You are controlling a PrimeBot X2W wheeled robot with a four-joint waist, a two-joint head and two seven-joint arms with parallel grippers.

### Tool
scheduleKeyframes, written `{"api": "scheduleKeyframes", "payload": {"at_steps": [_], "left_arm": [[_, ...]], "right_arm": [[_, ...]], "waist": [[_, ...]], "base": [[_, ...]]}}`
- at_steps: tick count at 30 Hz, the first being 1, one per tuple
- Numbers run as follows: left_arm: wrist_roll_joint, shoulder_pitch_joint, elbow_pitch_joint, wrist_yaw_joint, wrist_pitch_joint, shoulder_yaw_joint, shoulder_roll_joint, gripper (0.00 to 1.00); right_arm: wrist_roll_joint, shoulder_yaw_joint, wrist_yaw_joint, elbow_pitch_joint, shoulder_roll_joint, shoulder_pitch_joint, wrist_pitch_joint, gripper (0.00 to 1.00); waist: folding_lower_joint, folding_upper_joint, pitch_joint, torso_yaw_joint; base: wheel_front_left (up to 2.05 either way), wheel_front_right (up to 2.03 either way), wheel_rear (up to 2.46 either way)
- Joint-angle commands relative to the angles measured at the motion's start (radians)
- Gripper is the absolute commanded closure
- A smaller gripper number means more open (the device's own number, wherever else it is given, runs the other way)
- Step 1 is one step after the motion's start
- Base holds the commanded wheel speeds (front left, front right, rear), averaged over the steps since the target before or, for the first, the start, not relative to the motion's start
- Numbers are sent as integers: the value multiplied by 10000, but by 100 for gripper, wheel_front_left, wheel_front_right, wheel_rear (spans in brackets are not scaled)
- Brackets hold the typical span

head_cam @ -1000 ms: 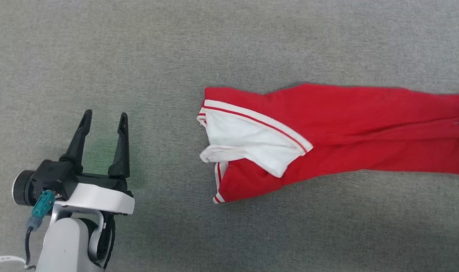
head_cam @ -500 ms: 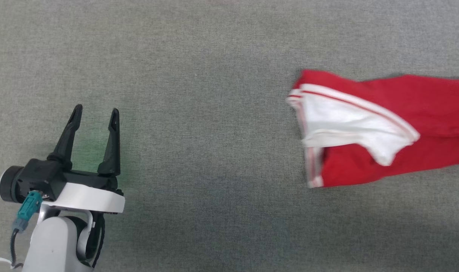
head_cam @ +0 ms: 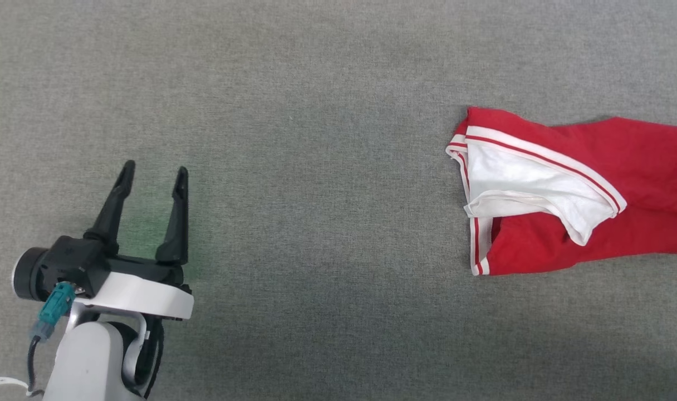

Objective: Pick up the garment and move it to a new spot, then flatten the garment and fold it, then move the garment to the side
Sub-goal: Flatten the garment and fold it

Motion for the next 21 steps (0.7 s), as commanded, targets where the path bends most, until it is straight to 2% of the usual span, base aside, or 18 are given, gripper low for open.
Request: {"api": "scheduleKeyframes", "payload": {"at_steps": [1, 7, 11, 15, 21], "left_arm": [[-7, 90, -10, -19, -49, -1, -39, 0], [-123, 209, 110, -8, -49, -58, -64, 0], [-106, 216, 136, -8, -49, -104, -123, 0], [-112, 219, 289, -7, -49, -184, -274, 0], [-144, 127, 324, -7, -49, -207, -423, 0]], "right_arm": [[84, 174, 1, -358, 148, 180, 68, 100], [248, 1395, 1, -2621, 518, 595, 448, 100], [165, 2461, 1, -3689, 846, 447, 819, 100], [-200, 3743, 1, -4247, 1310, -42, 1252, 100], [-604, 5072, 1, -4090, 1765, -765, 1512, 100]], "waist": [[0, 0, -55, 30], [0, 0, -271, 183], [0, 0, -370, 366], [0, 0, -407, 674], [0, 0, -351, 950]], "base": [[0, 0, 0], [0, 0, 0], [0, 0, 0], [0, 0, 0], [0, 0, 0]]}}
